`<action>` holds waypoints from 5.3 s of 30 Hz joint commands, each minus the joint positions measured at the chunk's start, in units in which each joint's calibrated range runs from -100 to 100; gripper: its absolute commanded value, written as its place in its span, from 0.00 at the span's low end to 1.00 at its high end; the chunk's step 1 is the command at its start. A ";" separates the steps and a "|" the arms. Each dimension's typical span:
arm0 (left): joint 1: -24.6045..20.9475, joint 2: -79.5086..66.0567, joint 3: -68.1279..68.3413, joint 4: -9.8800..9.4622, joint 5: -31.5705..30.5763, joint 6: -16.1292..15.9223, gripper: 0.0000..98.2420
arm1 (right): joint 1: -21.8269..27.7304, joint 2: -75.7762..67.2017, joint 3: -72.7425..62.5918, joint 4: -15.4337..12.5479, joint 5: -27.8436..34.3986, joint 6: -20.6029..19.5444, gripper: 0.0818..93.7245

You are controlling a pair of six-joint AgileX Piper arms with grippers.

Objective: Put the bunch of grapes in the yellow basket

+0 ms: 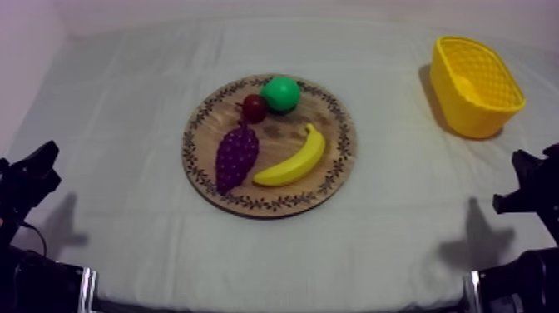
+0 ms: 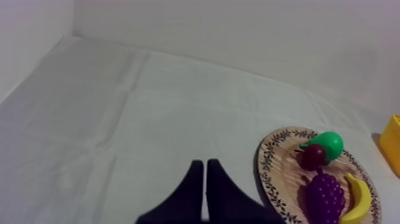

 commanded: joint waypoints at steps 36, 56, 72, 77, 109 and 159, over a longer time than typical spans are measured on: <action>0.00 0.00 -0.02 -0.04 -0.05 0.01 0.00 | -0.01 0.00 0.02 0.02 0.01 0.22 0.00; 0.00 0.00 -0.02 -0.04 -0.05 0.01 0.00 | 0.01 0.00 0.02 0.02 0.01 -0.20 0.00; 0.00 0.00 -0.02 -0.04 -0.05 0.01 0.00 | 0.14 0.00 0.02 0.03 -0.04 0.67 0.00; 0.00 0.00 -0.02 -0.04 -0.05 0.01 0.00 | -1.35 0.35 -0.28 0.59 -0.65 1.39 0.00; 0.00 0.00 -0.02 -0.04 -0.05 -0.04 0.00 | -26.38 67.25 -81.32 4.98 27.22 -7.15 0.01; 0.00 0.00 -0.02 -0.04 -0.05 -0.04 0.00 | -43.05 120.06 -129.76 6.21 63.88 -39.57 0.06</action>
